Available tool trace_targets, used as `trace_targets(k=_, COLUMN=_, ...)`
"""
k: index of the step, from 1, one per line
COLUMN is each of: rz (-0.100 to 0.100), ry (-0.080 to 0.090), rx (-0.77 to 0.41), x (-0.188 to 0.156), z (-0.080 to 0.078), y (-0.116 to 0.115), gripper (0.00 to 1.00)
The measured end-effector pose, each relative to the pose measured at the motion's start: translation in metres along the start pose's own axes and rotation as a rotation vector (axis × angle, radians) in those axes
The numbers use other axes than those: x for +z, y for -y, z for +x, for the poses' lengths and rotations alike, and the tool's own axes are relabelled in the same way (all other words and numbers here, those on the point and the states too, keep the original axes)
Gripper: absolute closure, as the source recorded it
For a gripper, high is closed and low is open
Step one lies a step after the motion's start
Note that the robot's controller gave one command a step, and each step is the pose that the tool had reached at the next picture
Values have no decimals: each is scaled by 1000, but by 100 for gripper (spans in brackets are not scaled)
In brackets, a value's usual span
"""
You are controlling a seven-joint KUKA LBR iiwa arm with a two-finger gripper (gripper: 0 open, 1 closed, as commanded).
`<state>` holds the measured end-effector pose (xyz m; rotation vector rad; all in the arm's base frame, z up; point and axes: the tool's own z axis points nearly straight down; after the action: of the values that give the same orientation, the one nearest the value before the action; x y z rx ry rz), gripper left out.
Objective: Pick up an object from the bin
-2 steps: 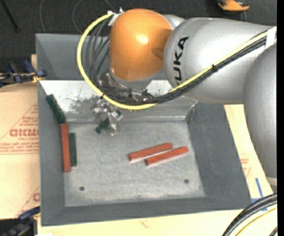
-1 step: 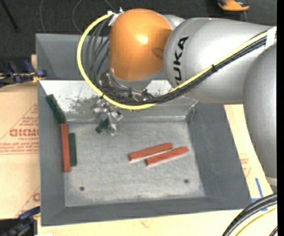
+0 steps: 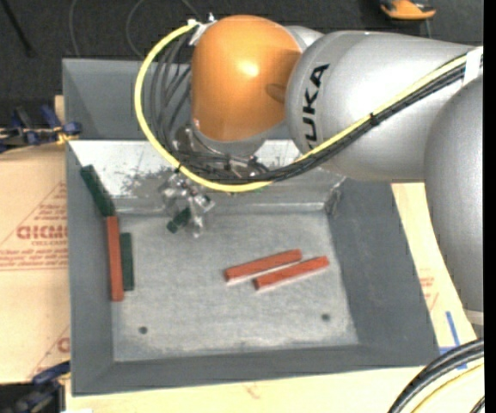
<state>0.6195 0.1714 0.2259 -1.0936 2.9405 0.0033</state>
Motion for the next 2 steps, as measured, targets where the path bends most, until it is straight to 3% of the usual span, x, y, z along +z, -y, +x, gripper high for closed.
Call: trace_targets(k=2, rz=0, ry=0, rx=1, x=0, z=0, y=0, gripper=100)
